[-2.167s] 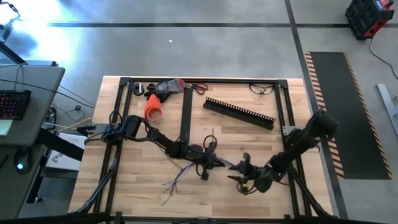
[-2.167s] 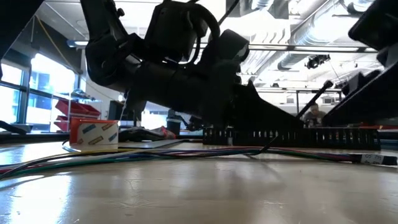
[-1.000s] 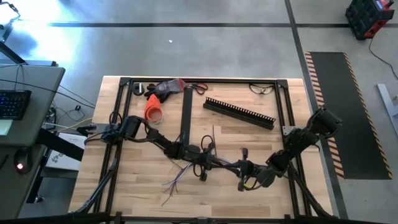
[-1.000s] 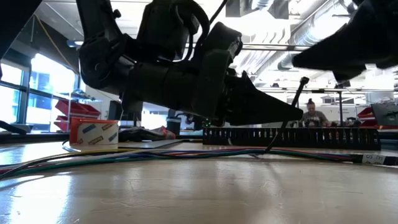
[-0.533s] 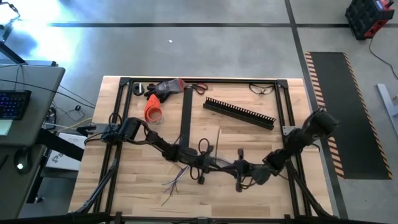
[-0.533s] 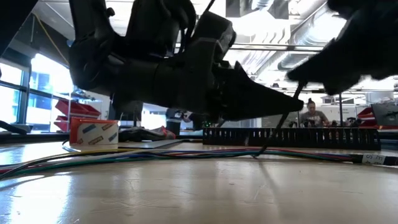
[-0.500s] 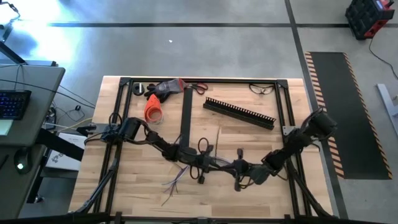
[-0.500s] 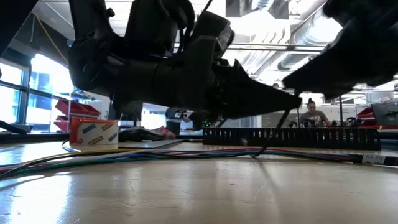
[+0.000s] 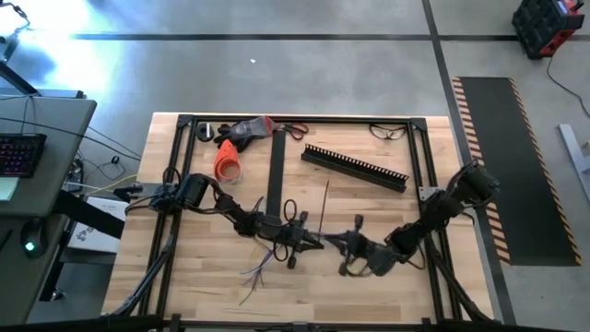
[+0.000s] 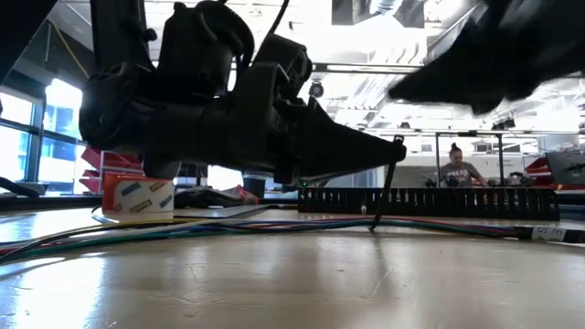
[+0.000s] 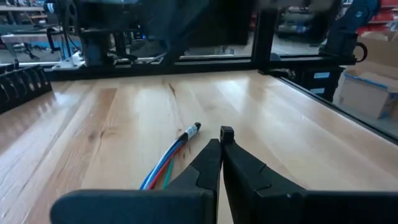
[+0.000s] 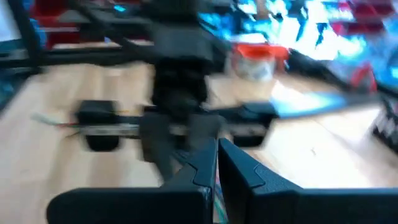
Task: Ziptie cables
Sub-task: Wrap the black zip tie on the cables
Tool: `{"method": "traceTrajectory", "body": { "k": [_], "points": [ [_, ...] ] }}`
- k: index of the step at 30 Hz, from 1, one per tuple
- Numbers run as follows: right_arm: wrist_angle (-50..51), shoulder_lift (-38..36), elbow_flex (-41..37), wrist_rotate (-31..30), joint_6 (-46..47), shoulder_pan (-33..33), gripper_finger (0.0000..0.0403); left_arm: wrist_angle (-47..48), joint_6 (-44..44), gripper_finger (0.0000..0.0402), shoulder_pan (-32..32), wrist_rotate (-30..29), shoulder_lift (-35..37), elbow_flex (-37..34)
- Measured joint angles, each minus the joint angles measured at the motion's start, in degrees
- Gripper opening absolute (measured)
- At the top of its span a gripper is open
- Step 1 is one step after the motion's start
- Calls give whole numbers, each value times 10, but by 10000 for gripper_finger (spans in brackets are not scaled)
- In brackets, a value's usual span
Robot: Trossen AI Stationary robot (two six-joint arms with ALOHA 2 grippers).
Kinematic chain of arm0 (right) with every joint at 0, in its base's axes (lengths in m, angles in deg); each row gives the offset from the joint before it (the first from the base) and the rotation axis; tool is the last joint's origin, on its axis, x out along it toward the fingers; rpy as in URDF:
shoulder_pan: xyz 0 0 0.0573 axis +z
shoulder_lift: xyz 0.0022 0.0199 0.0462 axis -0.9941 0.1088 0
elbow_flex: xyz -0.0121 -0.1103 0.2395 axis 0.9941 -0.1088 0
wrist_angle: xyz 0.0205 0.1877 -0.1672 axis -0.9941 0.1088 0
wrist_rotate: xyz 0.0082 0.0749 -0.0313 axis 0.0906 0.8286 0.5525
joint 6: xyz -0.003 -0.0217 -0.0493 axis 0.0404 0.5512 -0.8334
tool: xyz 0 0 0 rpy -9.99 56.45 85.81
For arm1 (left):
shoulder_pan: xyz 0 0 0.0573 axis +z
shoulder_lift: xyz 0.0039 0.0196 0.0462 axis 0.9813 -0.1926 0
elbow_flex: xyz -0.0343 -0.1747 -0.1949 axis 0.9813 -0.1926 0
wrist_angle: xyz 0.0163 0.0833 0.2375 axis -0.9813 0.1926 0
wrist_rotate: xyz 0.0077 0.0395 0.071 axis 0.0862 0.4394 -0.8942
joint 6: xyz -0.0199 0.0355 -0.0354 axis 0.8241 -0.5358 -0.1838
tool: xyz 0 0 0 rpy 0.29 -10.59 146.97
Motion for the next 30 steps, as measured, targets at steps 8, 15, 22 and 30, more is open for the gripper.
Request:
{"method": "traceTrajectory", "body": {
  "k": [8, 15, 22, 30],
  "points": [
    [203, -81, 0, 136, 49, -144, 51, -7, 21, 0, -11, 10, 0, 0],
    [244, -109, -11, 283, 79, -269, 148, -7, 20, 0, -27, 12, 0, 1],
    [210, -63, -48, 305, 118, -324, 238, -2, 13, 0, -30, 10, 0, 2],
    [139, -4, -59, 354, 113, -376, 247, -1, 0, 0, -30, 11, 0, 2]
  ]
}}
